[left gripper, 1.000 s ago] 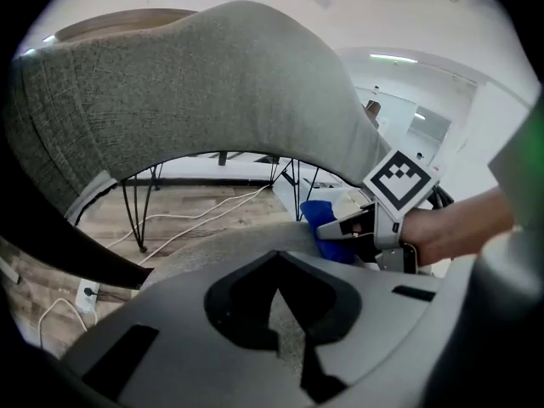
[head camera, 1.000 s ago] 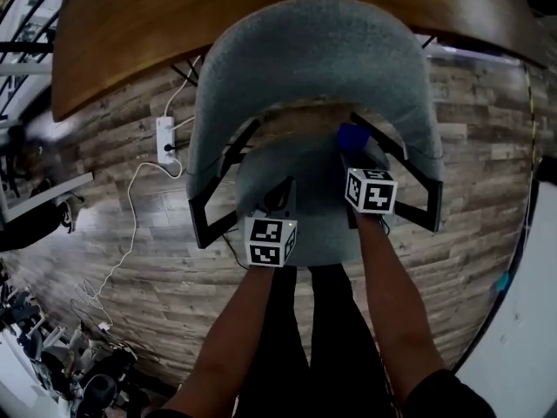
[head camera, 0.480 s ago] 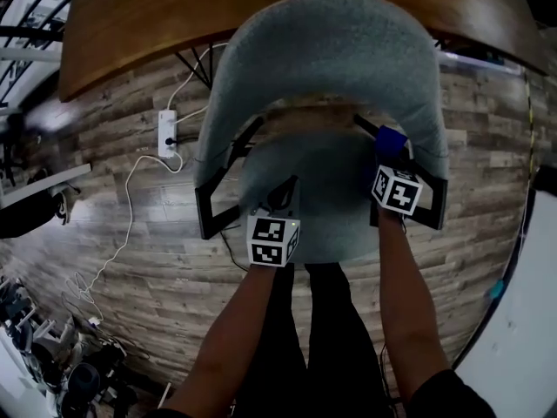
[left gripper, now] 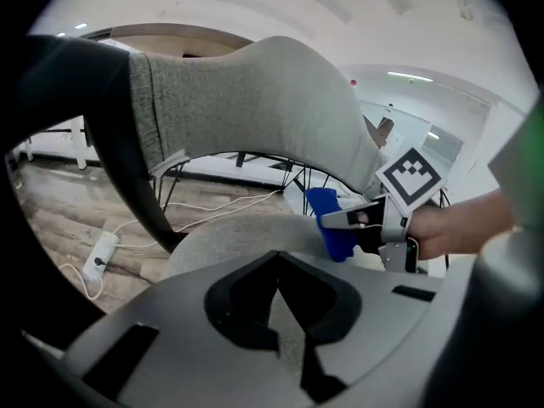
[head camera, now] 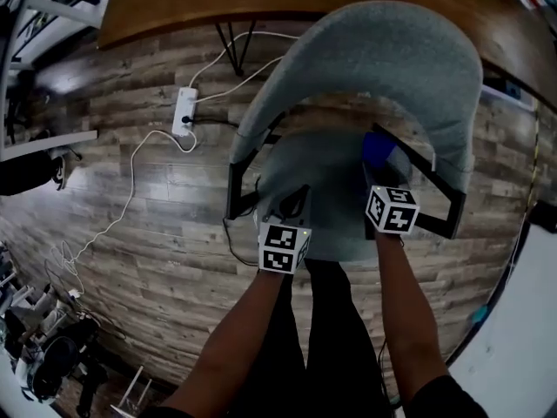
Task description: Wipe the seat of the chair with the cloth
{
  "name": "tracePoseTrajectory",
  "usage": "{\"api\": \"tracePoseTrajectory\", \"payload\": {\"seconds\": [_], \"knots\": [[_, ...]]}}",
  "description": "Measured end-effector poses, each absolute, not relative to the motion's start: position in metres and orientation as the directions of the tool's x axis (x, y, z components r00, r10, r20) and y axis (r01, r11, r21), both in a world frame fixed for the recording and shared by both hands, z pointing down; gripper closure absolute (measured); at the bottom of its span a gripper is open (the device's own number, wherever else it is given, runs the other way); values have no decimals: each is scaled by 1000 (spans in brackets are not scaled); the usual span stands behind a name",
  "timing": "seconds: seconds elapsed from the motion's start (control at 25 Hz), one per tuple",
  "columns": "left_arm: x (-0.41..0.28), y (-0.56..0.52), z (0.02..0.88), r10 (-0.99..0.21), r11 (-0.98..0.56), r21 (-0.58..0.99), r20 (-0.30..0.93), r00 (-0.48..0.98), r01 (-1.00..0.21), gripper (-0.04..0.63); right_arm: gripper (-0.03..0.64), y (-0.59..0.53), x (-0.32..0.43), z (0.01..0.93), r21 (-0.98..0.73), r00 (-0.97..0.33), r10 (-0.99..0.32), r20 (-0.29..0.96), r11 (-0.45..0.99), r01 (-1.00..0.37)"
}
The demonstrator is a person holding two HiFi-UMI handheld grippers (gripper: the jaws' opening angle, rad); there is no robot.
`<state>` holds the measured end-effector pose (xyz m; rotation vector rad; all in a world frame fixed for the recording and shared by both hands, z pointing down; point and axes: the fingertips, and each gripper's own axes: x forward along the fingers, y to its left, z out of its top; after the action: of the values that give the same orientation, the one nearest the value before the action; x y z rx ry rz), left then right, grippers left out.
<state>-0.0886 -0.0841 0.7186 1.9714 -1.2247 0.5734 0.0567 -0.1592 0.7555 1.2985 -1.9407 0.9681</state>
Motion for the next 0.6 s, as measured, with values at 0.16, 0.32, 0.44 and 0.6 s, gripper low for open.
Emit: {"api": "tracePoseTrajectory", "payload": {"seconds": [0.16, 0.32, 0.44, 0.6], "knots": [[-102, -62, 723, -570, -221, 371, 701, 428, -902, 597, 480, -145, -17, 759, -304, -440, -438, 784, 347, -887], [-118, -37, 728, -557, -172, 387, 720, 413, -906, 597, 480, -133, -80, 763, -367, -519, -365, 773, 409, -835], [-130, -23, 731, -558, -137, 392, 728, 398, -910, 597, 479, -125, -117, 770, -416, -563, -311, 766, 429, -802], [-147, -8, 734, -565, -99, 389, 735, 374, -916, 597, 479, -107, -151, 773, -452, -601, -262, 755, 456, -767]]}}
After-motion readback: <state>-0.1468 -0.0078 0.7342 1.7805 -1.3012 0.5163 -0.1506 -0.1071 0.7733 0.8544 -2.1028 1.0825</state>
